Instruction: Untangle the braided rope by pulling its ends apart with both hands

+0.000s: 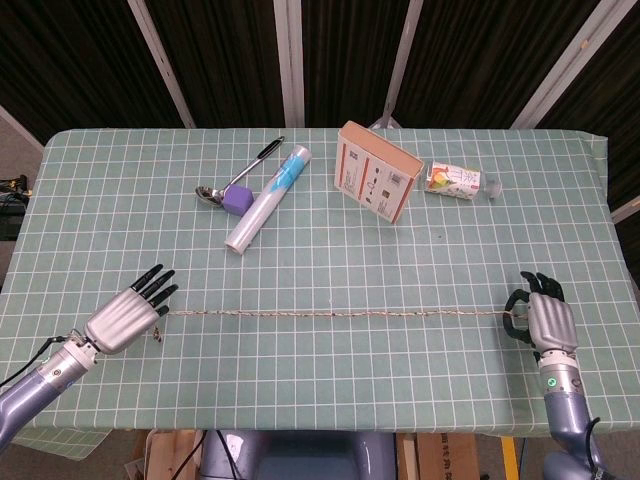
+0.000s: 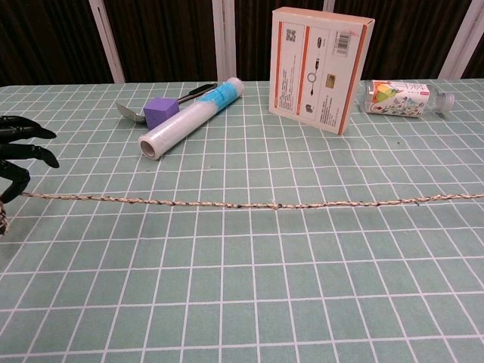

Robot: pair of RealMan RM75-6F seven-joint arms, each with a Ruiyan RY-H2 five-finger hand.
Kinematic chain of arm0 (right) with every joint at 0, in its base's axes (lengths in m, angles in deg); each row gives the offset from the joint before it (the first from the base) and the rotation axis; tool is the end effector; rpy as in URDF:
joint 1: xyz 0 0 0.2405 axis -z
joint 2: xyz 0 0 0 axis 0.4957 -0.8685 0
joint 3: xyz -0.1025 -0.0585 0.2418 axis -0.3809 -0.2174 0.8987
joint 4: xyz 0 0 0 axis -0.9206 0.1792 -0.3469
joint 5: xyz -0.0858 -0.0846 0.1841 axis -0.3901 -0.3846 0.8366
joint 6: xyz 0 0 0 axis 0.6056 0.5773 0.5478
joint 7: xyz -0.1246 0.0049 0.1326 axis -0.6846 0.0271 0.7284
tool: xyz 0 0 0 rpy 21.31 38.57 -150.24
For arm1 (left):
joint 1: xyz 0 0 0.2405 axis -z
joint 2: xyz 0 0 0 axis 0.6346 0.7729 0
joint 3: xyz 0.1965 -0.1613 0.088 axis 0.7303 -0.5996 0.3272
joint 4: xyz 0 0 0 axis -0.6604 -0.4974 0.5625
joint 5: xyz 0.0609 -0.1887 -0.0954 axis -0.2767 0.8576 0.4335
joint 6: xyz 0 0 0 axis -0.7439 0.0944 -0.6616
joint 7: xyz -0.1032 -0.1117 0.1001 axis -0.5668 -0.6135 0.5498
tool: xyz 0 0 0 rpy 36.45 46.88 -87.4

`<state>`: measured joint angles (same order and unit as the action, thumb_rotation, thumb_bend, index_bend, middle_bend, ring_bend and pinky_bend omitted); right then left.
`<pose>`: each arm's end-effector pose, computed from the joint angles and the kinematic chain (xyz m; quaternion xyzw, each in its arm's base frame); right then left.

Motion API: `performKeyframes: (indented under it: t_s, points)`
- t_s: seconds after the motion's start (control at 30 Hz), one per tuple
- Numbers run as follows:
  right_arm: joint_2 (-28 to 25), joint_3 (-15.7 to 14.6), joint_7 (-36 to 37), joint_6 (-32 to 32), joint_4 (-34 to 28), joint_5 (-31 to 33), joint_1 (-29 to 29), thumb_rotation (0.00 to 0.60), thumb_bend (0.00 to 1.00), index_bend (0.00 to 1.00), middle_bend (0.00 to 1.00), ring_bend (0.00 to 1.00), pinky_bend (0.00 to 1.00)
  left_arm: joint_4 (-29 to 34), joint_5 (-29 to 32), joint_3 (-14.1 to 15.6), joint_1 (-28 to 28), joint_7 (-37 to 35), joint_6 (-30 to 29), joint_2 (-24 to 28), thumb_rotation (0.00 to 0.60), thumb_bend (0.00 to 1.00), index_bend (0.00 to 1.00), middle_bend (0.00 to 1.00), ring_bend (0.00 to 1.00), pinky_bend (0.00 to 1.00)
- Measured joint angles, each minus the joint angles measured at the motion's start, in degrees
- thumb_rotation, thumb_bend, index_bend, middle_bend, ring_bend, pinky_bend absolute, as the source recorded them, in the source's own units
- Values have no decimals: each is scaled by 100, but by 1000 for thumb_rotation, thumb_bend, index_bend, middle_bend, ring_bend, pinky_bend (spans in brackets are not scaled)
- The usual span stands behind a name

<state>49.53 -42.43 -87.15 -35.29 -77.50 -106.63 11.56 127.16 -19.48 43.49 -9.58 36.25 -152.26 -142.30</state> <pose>-0.3464 -0.3095 0.0771 0.5386 -0.5223 0.3069 0.5856 -0.2759 0.3071 0.0548 -0.8700 -0.0797 -0.2608 0.4108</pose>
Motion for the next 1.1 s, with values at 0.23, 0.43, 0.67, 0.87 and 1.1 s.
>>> performKeyframes:
  t_s: [0.23,0.43,0.67,0.87,1.1]
  points:
    - [-51,-34,-129,113,-11,90,-27,600,482,8,0,0,0,20,70,-5,4,135,84,63,600,295,281,83,0,0]
    - [-131,-34,-264,132,-104,225,-27,600,383,0,0,0,0,107,154,-31,-38,218,49,209,600,191,192,38,0,0]
    - [-352,-8,-228,-5,-357,225,57,600,356,0,0,0,0,418,453,-133,-305,95,-311,353,600,162,139,0,0,0]
    - [-527,-41,24,-411,-484,-405,212,600,356,0,0,0,0,1220,1079,-293,-981,-170,-1107,394,600,136,97,0,0,0]
    - [-873,-495,409,-1324,-587,-1969,656,600,356,0,0,0,0,2183,1506,-217,-2070,-427,-2251,544,600,110,21,0,0,0]
